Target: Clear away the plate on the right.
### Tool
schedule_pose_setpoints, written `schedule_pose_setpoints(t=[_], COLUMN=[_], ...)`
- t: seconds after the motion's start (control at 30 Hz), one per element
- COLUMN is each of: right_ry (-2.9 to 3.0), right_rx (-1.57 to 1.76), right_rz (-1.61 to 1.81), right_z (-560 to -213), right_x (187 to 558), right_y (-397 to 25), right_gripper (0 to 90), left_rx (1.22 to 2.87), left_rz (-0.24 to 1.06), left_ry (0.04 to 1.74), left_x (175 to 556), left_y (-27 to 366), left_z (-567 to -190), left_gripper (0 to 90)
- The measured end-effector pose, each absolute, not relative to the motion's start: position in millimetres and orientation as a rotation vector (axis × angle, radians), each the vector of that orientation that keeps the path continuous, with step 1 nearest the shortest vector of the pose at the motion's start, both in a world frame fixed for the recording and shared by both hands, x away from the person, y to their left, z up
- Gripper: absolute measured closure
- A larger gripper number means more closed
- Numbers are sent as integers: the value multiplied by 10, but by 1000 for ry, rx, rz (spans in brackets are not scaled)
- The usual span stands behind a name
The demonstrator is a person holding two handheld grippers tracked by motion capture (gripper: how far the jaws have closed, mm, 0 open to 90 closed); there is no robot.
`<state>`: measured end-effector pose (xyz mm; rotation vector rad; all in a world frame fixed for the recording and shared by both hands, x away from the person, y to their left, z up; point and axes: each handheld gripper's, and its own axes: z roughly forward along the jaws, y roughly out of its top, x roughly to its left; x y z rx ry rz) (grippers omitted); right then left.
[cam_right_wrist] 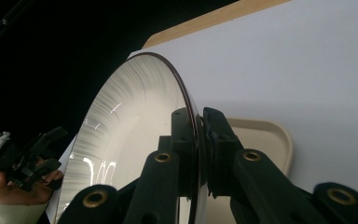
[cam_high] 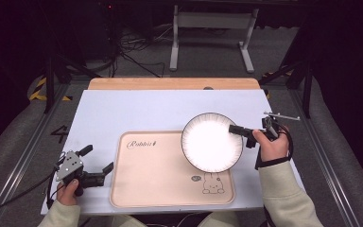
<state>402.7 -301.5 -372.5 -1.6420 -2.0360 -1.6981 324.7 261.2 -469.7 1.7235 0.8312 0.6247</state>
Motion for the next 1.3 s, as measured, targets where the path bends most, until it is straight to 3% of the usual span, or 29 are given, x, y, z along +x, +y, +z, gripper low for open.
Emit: schedule_pose_setpoints(t=[1.3], right_ry=[-2102], right_rx=[-1488], right_rz=[-1518], right_z=[-4014], right_x=[4255], right_y=[-2157], right_gripper=[830], left_rx=[1741], left_rz=[628], left_ry=[825], left_x=[3251], left_y=[2589], left_z=[-4697], left_gripper=[2])
